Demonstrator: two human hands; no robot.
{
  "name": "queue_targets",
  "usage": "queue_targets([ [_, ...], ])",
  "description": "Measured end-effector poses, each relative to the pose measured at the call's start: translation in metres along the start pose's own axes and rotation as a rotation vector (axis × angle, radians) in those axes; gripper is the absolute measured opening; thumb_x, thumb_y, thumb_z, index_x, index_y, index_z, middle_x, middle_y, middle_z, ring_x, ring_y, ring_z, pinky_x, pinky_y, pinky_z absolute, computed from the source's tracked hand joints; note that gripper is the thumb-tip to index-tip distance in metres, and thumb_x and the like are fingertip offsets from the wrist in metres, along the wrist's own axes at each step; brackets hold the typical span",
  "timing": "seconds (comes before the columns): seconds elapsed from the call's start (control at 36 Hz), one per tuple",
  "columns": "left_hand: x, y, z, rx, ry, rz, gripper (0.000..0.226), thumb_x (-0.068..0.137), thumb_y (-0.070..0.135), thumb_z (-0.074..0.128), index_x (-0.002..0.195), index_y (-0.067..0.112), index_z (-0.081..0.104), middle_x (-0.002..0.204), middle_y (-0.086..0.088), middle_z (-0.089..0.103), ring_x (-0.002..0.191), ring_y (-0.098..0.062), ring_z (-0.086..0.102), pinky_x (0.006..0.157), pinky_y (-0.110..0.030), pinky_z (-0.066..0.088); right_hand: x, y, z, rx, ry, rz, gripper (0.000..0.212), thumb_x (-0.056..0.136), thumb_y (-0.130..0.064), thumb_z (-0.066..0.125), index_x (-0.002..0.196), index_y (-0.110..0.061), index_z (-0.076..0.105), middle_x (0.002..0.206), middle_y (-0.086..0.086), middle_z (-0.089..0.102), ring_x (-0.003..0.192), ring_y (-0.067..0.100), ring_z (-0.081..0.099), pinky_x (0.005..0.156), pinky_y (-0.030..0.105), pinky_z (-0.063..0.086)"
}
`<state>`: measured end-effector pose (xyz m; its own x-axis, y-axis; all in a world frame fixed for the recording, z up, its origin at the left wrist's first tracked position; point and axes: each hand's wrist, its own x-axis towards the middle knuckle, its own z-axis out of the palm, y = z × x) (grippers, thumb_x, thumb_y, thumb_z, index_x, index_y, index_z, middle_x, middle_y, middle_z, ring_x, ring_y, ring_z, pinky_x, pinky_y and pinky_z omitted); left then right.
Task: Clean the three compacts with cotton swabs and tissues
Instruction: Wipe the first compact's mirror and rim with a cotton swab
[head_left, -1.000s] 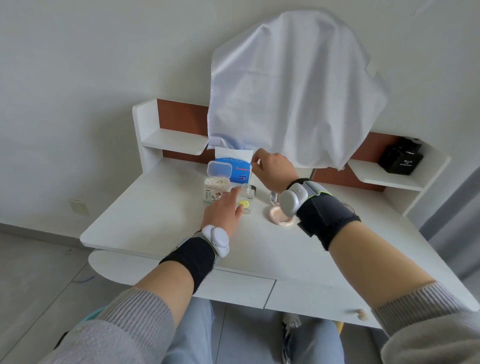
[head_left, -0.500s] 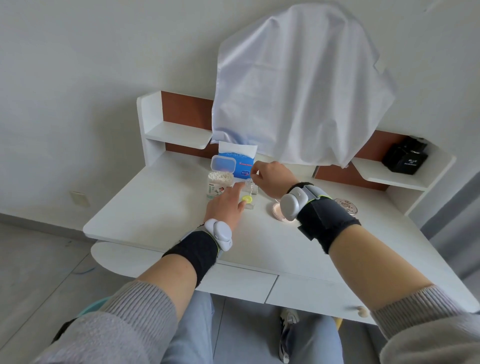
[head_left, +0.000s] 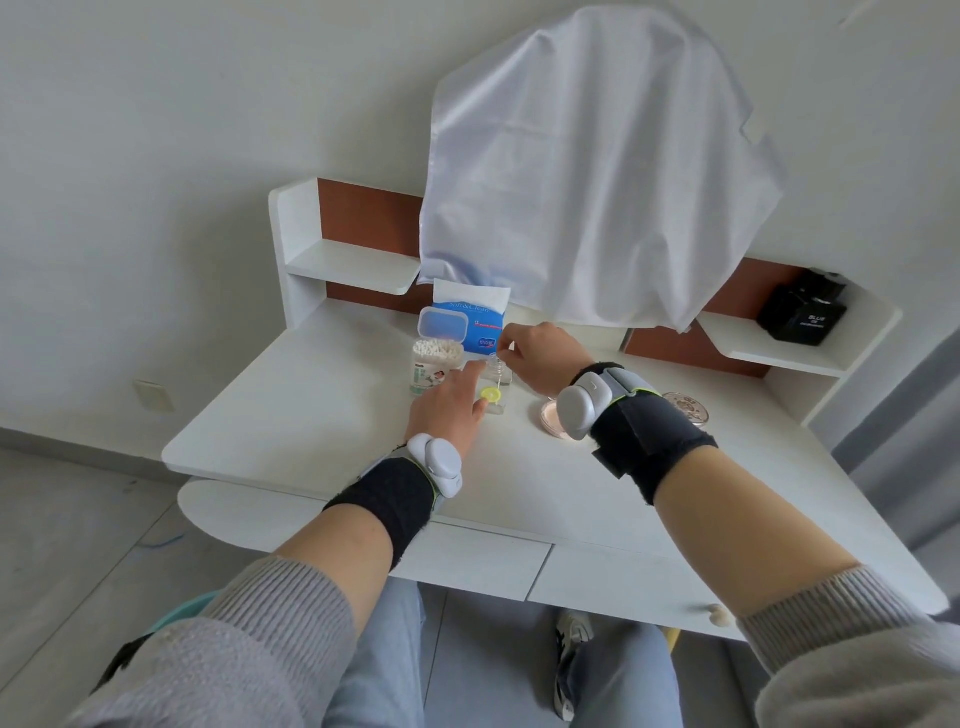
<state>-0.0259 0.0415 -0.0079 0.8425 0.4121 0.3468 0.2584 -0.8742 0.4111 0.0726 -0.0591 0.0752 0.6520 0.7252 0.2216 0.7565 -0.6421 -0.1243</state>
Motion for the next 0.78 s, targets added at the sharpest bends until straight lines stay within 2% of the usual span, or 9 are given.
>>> queue_targets([
  [0.19,0.000,0.001,-0.001,-0.004,-0.027,-0.004,0.047,0.097,0.027,0.048,0.141,0.026,0.031,0.123,-0.006,0.056,0.103,-0.028,0.060,0.080,-0.040,0.052,0.001,0.000,-0.004,0.039,0.019,0.013,0.021,0.096,-0.027,0.042,0.108,-0.022,0.059,0.094,0.004,0.068,0.085,0.027,0.060,0.068,0.032,0.045],
  [0.28,-0.001,0.002,-0.002,-0.012,-0.029,-0.002,0.047,0.097,0.029,0.048,0.140,0.026,0.029,0.121,-0.006,0.057,0.103,-0.027,0.060,0.079,-0.039,0.052,-0.004,0.001,-0.007,0.071,0.102,0.019,0.020,0.096,-0.027,0.043,0.107,-0.020,0.059,0.093,0.009,0.067,0.082,0.031,0.059,0.068,0.035,0.046],
  [0.42,-0.005,0.006,-0.008,-0.112,0.049,-0.043,0.054,0.097,0.039,0.047,0.144,0.024,0.028,0.136,-0.003,0.050,0.115,-0.026,0.055,0.083,-0.040,0.047,-0.019,0.004,-0.016,0.238,0.296,0.032,0.016,0.096,-0.024,0.045,0.101,-0.015,0.057,0.071,0.014,0.065,0.069,0.036,0.060,0.064,0.041,0.050],
  [0.53,-0.011,0.018,-0.015,-0.198,0.196,-0.046,0.045,0.097,0.038,0.049,0.135,0.017,0.041,0.122,-0.005,0.058,0.105,-0.026,0.058,0.076,-0.036,0.046,-0.034,0.015,-0.022,0.346,0.418,0.054,0.014,0.095,-0.021,0.048,0.100,-0.012,0.057,0.064,0.013,0.064,0.065,0.035,0.059,0.064,0.043,0.050],
  [0.61,-0.012,0.038,-0.021,-0.262,0.258,0.012,0.035,0.096,0.033,0.052,0.126,0.016,0.053,0.108,-0.008,0.061,0.095,-0.028,0.059,0.071,-0.035,0.043,-0.049,0.020,-0.021,0.399,0.489,0.094,0.014,0.095,-0.021,0.049,0.100,-0.011,0.057,0.059,0.009,0.061,0.062,0.031,0.056,0.063,0.039,0.046],
  [0.72,-0.008,0.067,-0.023,-0.214,0.243,0.109,0.029,0.094,0.032,0.055,0.121,0.022,0.062,0.105,-0.006,0.059,0.096,-0.025,0.058,0.068,-0.037,0.044,-0.072,0.028,-0.015,0.481,0.526,0.140,0.014,0.096,-0.019,0.048,0.100,-0.009,0.057,0.059,-0.003,0.055,0.060,0.023,0.050,0.061,0.032,0.032],
  [0.78,-0.006,0.074,-0.022,-0.162,0.223,0.139,0.023,0.094,0.031,0.056,0.111,0.021,0.068,0.101,-0.007,0.058,0.097,-0.027,0.055,0.063,-0.036,0.040,-0.081,0.030,-0.010,0.505,0.533,0.150,0.013,0.096,-0.018,0.047,0.100,-0.008,0.055,0.061,-0.004,0.056,0.060,0.023,0.052,0.060,0.033,0.034],
])
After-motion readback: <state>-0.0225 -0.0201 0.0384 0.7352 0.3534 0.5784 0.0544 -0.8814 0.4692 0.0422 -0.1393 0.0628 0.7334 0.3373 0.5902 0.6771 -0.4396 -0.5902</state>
